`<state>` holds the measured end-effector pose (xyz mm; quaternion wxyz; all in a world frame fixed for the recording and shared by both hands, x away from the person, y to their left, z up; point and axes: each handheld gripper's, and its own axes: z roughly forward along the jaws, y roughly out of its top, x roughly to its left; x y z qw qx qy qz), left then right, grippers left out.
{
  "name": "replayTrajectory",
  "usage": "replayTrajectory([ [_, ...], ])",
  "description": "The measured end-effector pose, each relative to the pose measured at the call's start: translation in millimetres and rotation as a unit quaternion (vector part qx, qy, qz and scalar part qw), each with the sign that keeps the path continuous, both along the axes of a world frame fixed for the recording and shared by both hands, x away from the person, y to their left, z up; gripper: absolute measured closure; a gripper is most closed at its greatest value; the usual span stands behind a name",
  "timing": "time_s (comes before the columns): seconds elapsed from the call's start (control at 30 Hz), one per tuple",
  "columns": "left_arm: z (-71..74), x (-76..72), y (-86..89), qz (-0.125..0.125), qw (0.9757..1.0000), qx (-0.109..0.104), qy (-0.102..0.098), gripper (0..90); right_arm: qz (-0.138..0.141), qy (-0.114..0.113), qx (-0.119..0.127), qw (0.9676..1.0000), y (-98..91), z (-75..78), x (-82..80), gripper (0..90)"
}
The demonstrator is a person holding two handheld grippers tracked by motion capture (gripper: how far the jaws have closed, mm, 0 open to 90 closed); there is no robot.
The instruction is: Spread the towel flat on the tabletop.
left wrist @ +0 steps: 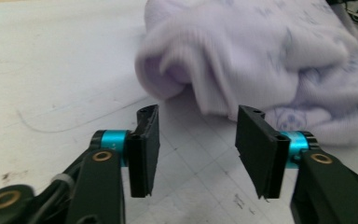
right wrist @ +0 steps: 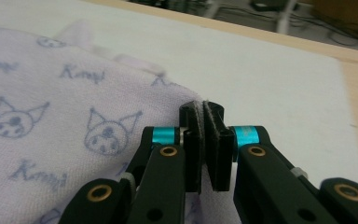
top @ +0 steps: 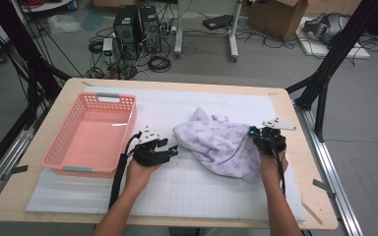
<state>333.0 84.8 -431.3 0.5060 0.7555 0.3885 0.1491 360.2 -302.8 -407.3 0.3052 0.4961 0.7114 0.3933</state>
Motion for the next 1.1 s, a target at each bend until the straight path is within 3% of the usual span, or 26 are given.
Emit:
replayTrajectory([
  [0.1, 0.2, -1.2, -0.8, -0.015, 0.9999, -0.002, -0.005, 45.5, -0.026, 0.010, 0.016, 0.9995, -8.0, -3.0, 2.9, 84.7],
  [0.17, 1.9, -3.9, -0.3, -0.030, 0.9993, 0.000, -0.020, 41.7, -0.026, 0.013, 0.027, 0.9992, -10.2, -3.9, -0.6, 76.1],
  [0.3, 4.3, -6.4, 1.4, -0.036, 0.9989, 0.006, -0.028, 39.4, -0.009, 0.006, 0.042, 0.9991, -14.0, -1.7, -13.7, 67.5],
  [0.4, 7.9, -11.3, 3.6, -0.041, 0.9985, 0.000, -0.035, 40.0, 0.012, -0.006, 0.061, 0.9981, -20.1, 5.8, -36.2, 62.7],
  [0.43, 8.1, -13.5, 4.3, -0.055, 0.9977, -0.003, -0.040, 42.6, 0.017, -0.010, 0.062, 0.9979, -21.0, 7.0, -40.0, 61.8],
  [0.5, 7.3, -16.9, 3.8, -0.073, 0.9960, 0.008, -0.051, 57.6, 0.026, -0.016, 0.057, 0.9979, -23.4, 9.2, -50.1, 59.7],
  [0.6, 4.0, -16.9, 0.4, -0.093, 0.9944, 0.025, -0.043, 61.1, 0.041, -0.011, 0.058, 0.9974, -25.7, 9.4, -62.1, 58.9],
  [0.77, -0.2, -12.0, -11.1, -0.091, 0.9949, 0.024, -0.036, 54.2, 0.076, 0.015, 0.049, 0.9958, -22.5, 3.0, -75.9, 54.5],
  [0.8, -2.8, -8.0, -21.3, -0.088, 0.9955, 0.023, -0.025, 51.1, 0.100, 0.033, 0.041, 0.9937, -17.1, -0.5, -80.5, 52.9],
  [0.83, -3.9, -4.4, -28.2, -0.093, 0.9952, 0.027, -0.012, 49.3, 0.108, 0.034, 0.034, 0.9930, -14.8, -1.8, -82.3, 52.9],
  [0.9, -4.6, -2.8, -33.0, -0.094, 0.9951, 0.026, -0.009, 46.3, 0.119, 0.033, 0.035, 0.9917, -11.5, -5.0, -85.1, 52.5],
  [0.93, -5.4, 0.8, -45.7, -0.101, 0.9945, 0.030, -0.004, 45.2, 0.138, 0.048, 0.040, 0.9885, -7.2, -12.1, -85.5, 50.5],
  [0.97, -5.4, 0.8, -45.7, -0.101, 0.9945, 0.030, -0.004, 44.1, 0.145, 0.057, 0.040, 0.9869, -5.3, -15.1, -85.1, 49.9],
  [1.0, -6.6, 4.9, -58.0, -0.105, 0.9938, 0.035, 0.000, 43.8, 0.153, 0.073, 0.030, 0.9851, -1.6, -19.3, -84.2, 48.6],
  [1.1, -9.0, 8.1, -69.7, -0.108, 0.9932, 0.042, 0.002, 44.0, 0.167, 0.094, -0.001, 0.9814, 8.1, -26.7, -81.1, 45.9],
])
